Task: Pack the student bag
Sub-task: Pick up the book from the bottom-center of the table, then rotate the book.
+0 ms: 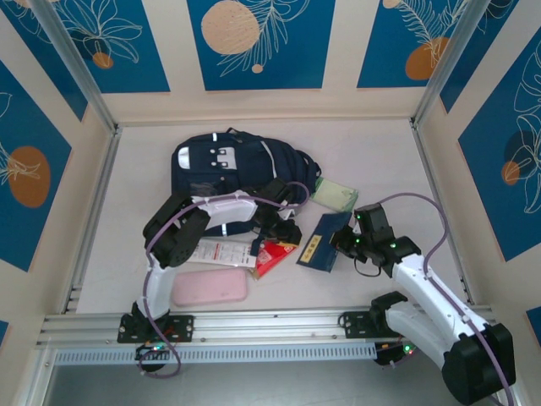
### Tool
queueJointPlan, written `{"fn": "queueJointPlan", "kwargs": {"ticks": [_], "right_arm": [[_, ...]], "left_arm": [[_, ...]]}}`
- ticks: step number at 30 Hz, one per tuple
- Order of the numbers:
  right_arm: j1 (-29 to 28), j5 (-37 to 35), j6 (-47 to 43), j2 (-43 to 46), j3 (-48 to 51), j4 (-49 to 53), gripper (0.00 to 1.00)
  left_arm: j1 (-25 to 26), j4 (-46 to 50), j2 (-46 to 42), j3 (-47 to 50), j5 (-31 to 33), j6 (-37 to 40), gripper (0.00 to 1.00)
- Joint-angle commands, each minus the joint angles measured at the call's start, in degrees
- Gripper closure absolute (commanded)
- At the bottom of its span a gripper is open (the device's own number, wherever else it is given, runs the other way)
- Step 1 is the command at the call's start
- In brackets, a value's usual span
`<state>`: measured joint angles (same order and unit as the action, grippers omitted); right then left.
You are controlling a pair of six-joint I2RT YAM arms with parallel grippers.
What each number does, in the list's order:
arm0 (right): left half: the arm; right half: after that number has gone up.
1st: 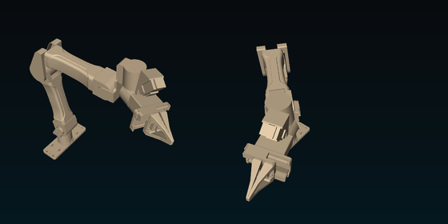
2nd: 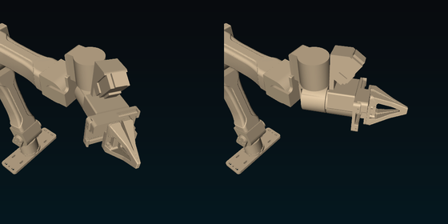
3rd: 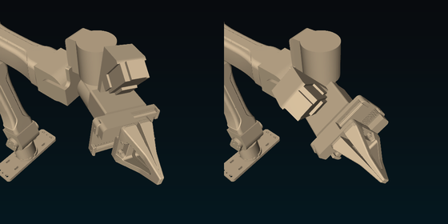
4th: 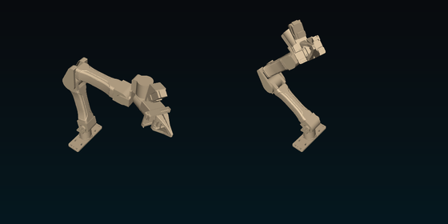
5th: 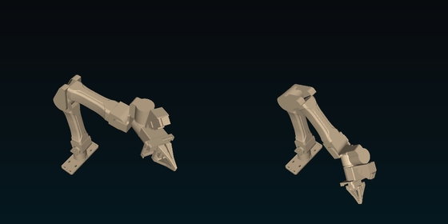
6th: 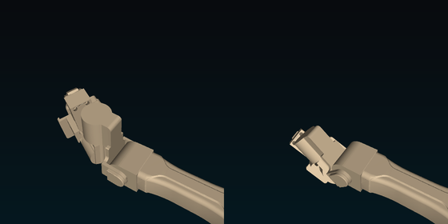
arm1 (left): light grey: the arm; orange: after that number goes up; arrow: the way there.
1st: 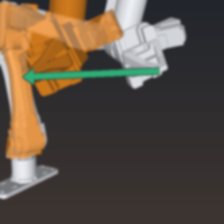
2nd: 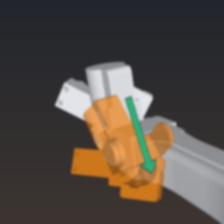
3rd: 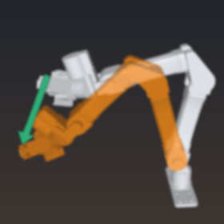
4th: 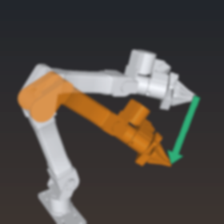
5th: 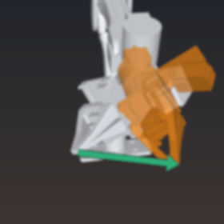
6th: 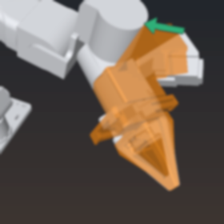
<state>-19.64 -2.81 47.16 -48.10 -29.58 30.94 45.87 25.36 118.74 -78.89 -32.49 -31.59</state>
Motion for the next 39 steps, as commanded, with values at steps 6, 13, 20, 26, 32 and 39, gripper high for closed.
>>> {"fn": "queueJointPlan", "kwargs": {"ticks": [6,13,20,26,32,39], "right_arm": [[-4.91,-3.00,-9.87,8.63,-8.27,3.13,1.00],[-5.02,11.69,-16.12,11.94,-12.77,-4.65,1.00],[-0.75,40.06,-8.30,12.36,-10.43,-27.57,1.00],[4.93,52.39,3.86,12.57,-8.64,-43.04,1.00],[4.92,54.55,5.48,12.59,-8.61,-43.72,1.00],[4.97,52.33,2.40,13.70,-8.19,-37.99,1.00]], "left_arm": [[-0.43,7.10,-13.26,0.63,9.26,2.87,0.62],[-2.25,-1.58,-31.62,8.76,9.66,0.85,0.33],[-3.02,-9.91,-41.52,14.23,5.00,-0.61,0.13],[-3.81,-21.21,-47.40,20.44,-0.22,-4.15,0.07],[-3.82,-26.70,-50.02,21.05,-6.55,-5.05,0.11],[-3.79,-34.38,-53.40,23.41,-12.01,-6.59,0.25]]}}
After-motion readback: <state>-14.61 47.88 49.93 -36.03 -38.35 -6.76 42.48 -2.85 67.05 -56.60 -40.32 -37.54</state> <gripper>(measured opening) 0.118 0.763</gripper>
